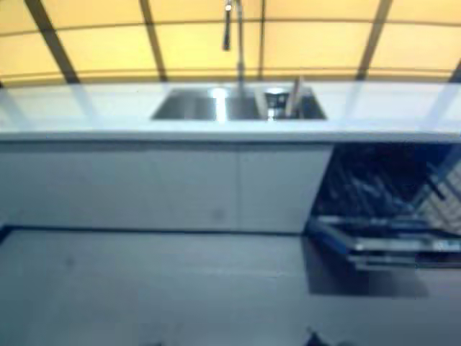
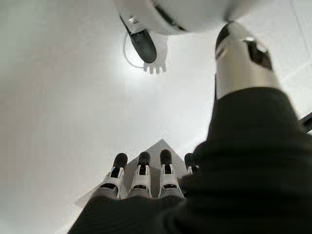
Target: Take plates into dishwasher
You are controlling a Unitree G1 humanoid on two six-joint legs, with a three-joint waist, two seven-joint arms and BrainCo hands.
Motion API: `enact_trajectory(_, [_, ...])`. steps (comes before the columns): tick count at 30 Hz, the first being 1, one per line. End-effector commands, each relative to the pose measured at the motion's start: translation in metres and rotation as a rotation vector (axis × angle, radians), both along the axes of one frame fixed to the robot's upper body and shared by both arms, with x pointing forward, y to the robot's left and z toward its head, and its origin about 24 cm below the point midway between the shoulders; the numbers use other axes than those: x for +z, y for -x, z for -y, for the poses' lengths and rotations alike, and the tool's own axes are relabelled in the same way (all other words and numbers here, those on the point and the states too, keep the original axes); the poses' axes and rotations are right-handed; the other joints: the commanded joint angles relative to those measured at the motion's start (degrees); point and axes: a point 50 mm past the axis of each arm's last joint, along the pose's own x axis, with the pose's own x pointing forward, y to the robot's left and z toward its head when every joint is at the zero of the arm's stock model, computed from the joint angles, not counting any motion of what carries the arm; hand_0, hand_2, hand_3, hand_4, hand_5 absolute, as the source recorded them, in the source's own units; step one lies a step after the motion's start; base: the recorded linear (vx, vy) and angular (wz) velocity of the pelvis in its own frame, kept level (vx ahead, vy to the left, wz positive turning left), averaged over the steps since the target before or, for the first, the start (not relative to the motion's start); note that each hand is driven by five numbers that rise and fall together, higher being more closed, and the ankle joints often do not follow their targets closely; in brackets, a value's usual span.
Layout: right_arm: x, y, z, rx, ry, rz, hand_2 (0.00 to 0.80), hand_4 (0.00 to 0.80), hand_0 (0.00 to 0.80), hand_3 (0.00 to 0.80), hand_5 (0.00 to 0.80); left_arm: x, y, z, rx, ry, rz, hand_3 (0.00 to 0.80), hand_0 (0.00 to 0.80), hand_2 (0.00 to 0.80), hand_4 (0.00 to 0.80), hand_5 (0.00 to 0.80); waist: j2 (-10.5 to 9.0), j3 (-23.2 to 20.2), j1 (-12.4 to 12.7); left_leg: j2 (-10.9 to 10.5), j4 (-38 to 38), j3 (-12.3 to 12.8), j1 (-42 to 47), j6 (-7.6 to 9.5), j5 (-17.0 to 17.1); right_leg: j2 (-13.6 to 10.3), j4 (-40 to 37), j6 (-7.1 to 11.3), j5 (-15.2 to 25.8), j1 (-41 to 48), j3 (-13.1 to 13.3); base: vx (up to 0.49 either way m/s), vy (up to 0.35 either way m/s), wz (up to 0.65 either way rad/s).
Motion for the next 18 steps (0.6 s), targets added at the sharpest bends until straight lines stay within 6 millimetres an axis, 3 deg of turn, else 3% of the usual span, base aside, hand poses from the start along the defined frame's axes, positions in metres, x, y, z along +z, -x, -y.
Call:
enact_trajectory(1, [0.003, -0.019, -0.008, 0.031, 0.015, 0.039, 0.000, 0.000, 0.000, 0.000, 0.000, 0.007, -0.037, 0.004, -0.103, -0.028, 0.071, 0.000, 0.000, 0.000, 0.000, 0.000, -1.87, 3.27, 1.47, -2.86, 0.08, 1.50, 0.07, 3.53, -1.16, -0.24, 2.78, 0.78, -0.83, 0.16, 0.11, 0.000, 0.000, 0.00])
enact_trajectory(8, [0.000, -0.017, -0.015, 0.044, -0.055, 0.009, 0.000, 0.000, 0.000, 0.000, 0.000, 0.000, -0.018, 0.009, -0.095, 0.069, -0.067, 0.000, 0.000, 0.000, 0.000, 0.000, -1.70, 2.94, 1.37, -2.90, 0.08, 1.63, 0.21, 3.71, -1.23, -0.37, 2.87, 0.72, -1.01, 0.21, -0.01, 0.034, -0.001, 0.00])
enact_trajectory(18, [0.002, -0.023, -0.011, -0.022, -0.073, 0.037, 0.000, 0.000, 0.000, 0.000, 0.000, 0.001, -0.020, 0.009, -0.048, 0.075, -0.060, 0.000, 0.000, 0.000, 0.000, 0.000, -1.39, 3.79, 1.57, -2.81, 0.08, 1.56, 0.41, 3.94, -1.19, -0.39, 3.53, 0.33, -1.26, -0.11, 0.07, 0.018, -0.003, 0.00])
